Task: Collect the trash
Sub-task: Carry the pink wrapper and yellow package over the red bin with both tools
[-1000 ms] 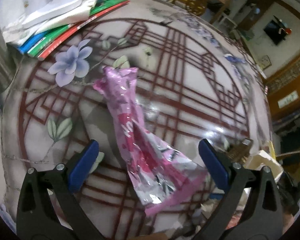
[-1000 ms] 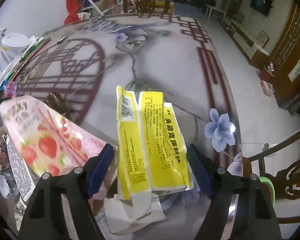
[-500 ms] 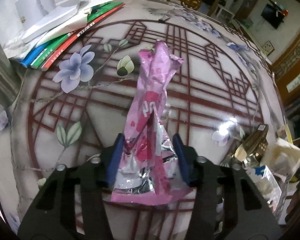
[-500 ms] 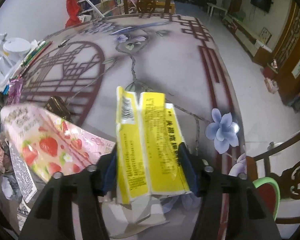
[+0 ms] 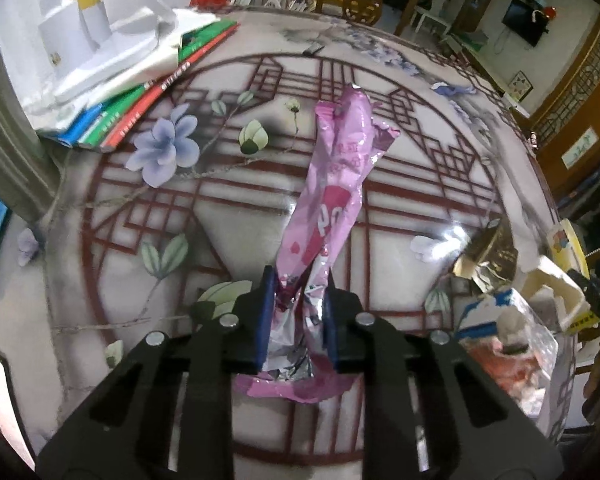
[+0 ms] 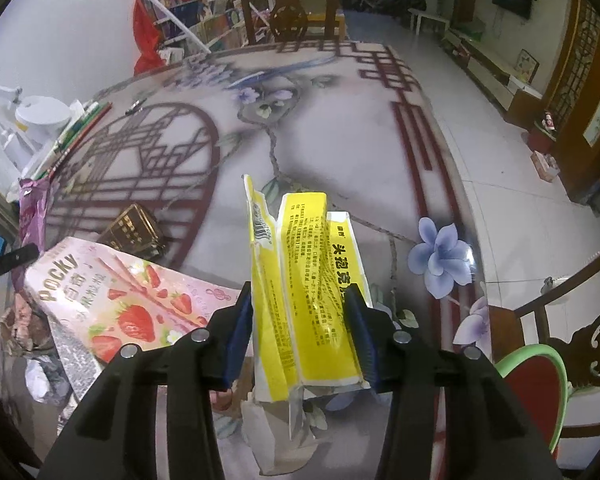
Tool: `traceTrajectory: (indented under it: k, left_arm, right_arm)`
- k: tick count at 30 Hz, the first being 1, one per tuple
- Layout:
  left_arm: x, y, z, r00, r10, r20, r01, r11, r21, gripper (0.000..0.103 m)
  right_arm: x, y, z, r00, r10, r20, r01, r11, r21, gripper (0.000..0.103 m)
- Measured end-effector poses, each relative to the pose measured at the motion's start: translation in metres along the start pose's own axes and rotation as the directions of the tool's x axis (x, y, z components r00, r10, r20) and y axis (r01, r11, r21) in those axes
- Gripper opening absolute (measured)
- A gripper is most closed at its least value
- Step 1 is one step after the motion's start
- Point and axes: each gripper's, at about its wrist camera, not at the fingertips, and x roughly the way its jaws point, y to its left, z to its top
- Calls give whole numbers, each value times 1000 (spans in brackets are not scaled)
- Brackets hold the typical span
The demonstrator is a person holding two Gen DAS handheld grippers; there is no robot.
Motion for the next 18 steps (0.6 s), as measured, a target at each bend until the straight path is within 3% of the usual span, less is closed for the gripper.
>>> traceTrajectory:
  k: [6, 18]
  left_arm:
    - [-36, -7, -5, 999, -8, 54, 6, 999, 51, 21]
    - [-85, -34, -23, 993, -80, 83, 71, 992, 102, 21]
  right_arm:
    - [-28, -1, -1, 998, 9, 61, -10, 1000, 17, 44]
    - [-84, 10, -25, 990, 42, 136, -41, 999, -11, 44]
